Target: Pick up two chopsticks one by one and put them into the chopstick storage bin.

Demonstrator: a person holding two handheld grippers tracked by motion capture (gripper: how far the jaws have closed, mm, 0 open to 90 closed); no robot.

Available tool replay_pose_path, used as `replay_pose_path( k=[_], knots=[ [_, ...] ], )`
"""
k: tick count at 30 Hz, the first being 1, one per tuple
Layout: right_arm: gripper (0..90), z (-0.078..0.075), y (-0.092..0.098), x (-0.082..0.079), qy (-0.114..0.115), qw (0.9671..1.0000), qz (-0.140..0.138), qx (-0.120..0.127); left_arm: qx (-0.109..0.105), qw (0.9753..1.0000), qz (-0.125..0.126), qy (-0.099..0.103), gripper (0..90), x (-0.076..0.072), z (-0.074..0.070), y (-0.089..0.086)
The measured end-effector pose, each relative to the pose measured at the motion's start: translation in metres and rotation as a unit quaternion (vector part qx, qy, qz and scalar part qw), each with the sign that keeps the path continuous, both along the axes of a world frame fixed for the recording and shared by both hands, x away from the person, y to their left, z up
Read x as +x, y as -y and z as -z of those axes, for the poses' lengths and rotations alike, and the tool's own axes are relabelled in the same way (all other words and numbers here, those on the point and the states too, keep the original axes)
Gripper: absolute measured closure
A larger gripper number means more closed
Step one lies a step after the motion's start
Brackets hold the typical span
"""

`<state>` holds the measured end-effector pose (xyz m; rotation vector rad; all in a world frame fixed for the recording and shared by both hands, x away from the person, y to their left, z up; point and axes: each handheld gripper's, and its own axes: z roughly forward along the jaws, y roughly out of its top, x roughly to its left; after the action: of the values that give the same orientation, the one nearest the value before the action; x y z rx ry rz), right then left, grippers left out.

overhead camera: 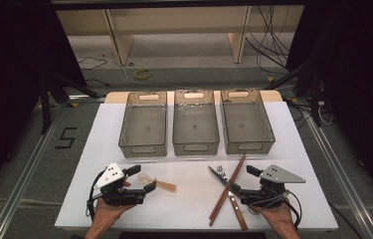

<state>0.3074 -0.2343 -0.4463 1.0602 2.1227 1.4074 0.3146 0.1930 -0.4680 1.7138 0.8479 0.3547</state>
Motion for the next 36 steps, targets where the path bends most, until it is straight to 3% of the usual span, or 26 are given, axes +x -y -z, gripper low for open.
replay_pose_path(
  k=[11,13,18,26,32,36],
  knots=[
    [20.6,-0.001,0.001,0.000,0.003,1.0000,0.003,-0.002,-0.004,0.9999,0.005,-0.014,15.7,0.002,-0.002,0.003],
    [20.8,-0.002,0.001,-0.001,0.004,1.0000,0.004,-0.001,-0.006,0.9996,0.008,-0.026,15.7,0.001,-0.007,0.007],
    [20.8,-0.002,0.002,0.000,0.002,1.0000,0.009,-0.003,-0.004,0.9994,0.017,-0.031,15.7,0.001,-0.012,0.016],
    [21.1,-0.002,0.005,0.001,0.002,0.9999,0.016,-0.001,0.033,0.9969,0.050,-0.050,16.4,0.008,-0.018,0.051],
    [21.1,-0.003,0.005,0.001,0.006,0.9998,0.018,-0.006,0.044,0.9953,0.063,-0.059,16.9,0.013,-0.019,0.068],
    [21.2,-0.003,0.007,0.002,0.006,0.9996,0.024,-0.009,0.060,0.9924,0.082,-0.069,18.2,0.018,-0.020,0.089]
  ],
)
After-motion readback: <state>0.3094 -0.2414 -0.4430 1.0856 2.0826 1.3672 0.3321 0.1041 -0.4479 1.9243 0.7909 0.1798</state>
